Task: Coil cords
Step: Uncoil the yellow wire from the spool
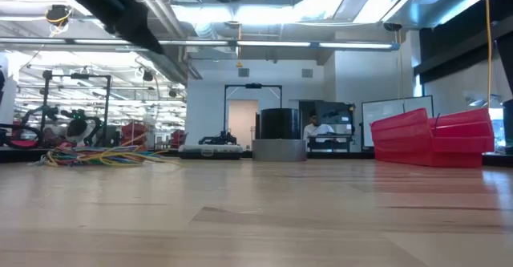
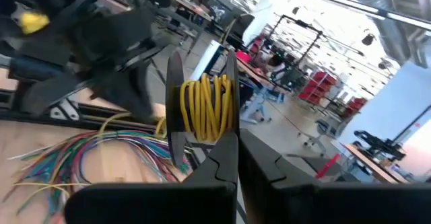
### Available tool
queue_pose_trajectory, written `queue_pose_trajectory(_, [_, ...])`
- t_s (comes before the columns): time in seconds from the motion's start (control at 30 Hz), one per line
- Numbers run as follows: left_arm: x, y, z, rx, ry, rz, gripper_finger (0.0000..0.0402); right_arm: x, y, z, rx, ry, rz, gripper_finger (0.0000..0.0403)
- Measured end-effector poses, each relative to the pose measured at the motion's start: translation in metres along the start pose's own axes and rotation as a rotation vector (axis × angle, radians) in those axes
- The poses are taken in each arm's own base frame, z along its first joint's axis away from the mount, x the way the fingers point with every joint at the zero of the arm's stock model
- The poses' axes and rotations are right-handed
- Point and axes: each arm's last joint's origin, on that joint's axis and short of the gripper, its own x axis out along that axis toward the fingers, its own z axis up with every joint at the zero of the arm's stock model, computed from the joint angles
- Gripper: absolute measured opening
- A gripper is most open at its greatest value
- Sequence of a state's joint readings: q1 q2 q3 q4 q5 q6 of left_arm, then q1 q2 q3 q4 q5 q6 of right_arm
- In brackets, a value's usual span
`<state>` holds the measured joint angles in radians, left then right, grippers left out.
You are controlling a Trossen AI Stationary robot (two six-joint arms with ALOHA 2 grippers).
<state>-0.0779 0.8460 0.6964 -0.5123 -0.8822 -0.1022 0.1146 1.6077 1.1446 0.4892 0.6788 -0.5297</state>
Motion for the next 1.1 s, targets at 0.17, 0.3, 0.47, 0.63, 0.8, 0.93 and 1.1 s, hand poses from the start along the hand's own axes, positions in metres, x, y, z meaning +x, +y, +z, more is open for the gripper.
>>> queue_pose_trajectory(0.17, [0.020,-0.017,0.002,-0.011,-0.014,-0.145,0.0017,0.001,0.000,-0.003,-0.015,0.026,-0.005,0.0005])
queue_pose_trajectory(0.3, [0.035,-0.028,0.003,-0.014,0.002,-0.197,0.0048,0.001,0.000,-0.004,-0.024,0.044,-0.023,0.0005])
queue_pose_trajectory(0.47, [0.049,-0.043,-0.002,0.004,0.062,-0.355,0.0111,0.001,-0.001,-0.004,-0.028,0.048,-0.029,0.0005])
queue_pose_trajectory(0.63, [0.044,-0.043,0.006,0.062,0.160,-0.475,0.0162,0.001,-0.001,-0.004,-0.029,0.049,-0.030,0.0005])
queue_pose_trajectory(0.8, [0.016,-0.027,0.029,0.022,0.117,-0.510,0.0177,0.001,0.000,-0.005,-0.048,0.060,-0.033,0.0005])
queue_pose_trajectory(0.93, [0.001,-0.019,0.033,0.015,-0.018,-0.467,0.0178,0.000,0.000,-0.007,-0.071,0.091,-0.055,0.0005])
queue_pose_trajectory(1.1, [0.005,-0.019,0.032,-0.025,-0.164,-0.375,0.0178,0.000,0.000,-0.008,-0.076,0.105,-0.057,0.0005])
